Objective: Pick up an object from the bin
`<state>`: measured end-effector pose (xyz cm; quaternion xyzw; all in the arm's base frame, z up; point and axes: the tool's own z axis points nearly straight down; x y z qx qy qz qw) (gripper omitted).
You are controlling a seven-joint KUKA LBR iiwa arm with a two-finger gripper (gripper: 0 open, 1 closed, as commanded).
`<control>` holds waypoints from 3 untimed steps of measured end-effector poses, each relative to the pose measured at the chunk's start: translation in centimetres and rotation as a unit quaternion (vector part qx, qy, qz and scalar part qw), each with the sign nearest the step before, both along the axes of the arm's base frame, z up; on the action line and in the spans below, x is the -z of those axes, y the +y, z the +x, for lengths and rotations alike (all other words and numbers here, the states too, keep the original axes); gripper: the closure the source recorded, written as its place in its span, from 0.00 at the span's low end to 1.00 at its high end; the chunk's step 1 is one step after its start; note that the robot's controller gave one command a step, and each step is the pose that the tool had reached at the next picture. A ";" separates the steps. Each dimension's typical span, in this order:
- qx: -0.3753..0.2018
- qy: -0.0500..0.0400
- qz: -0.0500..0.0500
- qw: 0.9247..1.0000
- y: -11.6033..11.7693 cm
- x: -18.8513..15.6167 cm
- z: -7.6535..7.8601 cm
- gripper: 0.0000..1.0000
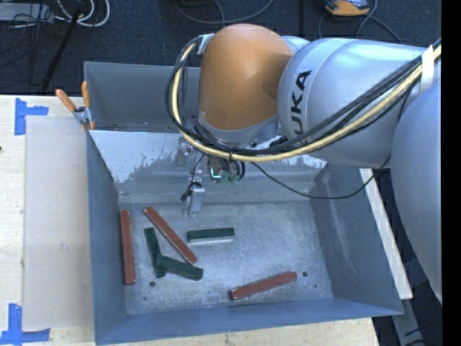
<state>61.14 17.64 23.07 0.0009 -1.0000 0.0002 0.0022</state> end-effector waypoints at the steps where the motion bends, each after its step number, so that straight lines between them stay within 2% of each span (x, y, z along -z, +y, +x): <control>1: -0.043 0.002 -0.001 0.999 -6.9 16.6 -1.6 0.00; 2: -0.029 -0.004 0.000 1.000 -8.0 12.9 -0.9 0.00; 3: 0.008 -0.002 0.000 1.000 -8.7 13.1 -1.2 0.00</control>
Offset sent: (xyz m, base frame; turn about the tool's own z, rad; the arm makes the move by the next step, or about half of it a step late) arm -0.0144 -0.0666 -0.1607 -0.0880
